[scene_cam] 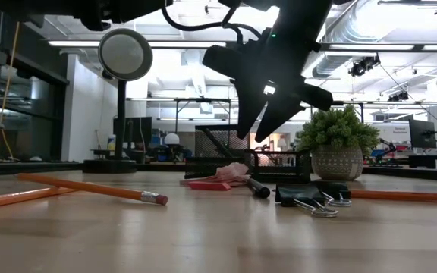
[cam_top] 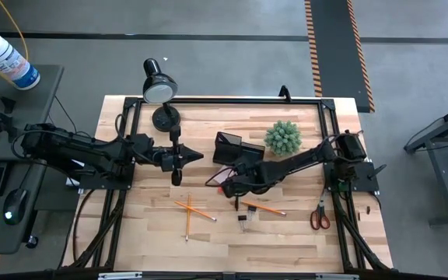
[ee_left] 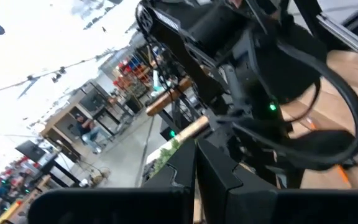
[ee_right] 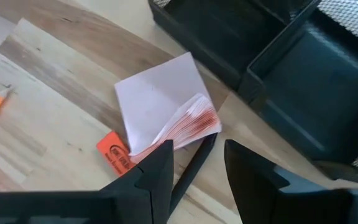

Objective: Pick and place office supplies into organizer
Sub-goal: Put the black pen into the black desk organizer

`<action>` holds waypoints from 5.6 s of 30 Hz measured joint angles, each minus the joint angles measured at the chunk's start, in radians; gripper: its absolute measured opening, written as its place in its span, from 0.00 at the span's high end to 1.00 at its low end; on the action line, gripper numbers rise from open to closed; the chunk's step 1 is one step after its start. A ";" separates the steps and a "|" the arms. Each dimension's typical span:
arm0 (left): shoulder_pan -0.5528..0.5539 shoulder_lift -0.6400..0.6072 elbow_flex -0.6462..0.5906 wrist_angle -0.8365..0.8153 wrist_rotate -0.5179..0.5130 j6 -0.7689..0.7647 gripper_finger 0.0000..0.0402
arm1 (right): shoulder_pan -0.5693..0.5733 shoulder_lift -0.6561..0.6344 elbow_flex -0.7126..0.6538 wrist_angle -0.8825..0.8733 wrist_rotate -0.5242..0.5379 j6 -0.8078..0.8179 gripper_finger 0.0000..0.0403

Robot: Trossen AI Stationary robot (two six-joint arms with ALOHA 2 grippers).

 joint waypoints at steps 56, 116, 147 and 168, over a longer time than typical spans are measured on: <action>0.000 0.000 0.000 0.126 0.023 0.021 0.99 | 0.023 0.050 0.033 -0.022 -0.062 0.100 0.66; 0.000 0.000 0.022 -0.384 0.008 0.044 0.99 | -0.038 0.136 0.032 -0.009 -0.220 0.086 0.66; 0.000 0.000 0.023 -0.317 0.008 0.047 0.99 | 0.003 0.174 0.263 -0.261 -0.231 -0.076 0.97; 0.000 0.000 0.023 -0.316 0.008 0.047 0.99 | -0.023 0.171 0.450 -0.573 0.475 -0.398 0.97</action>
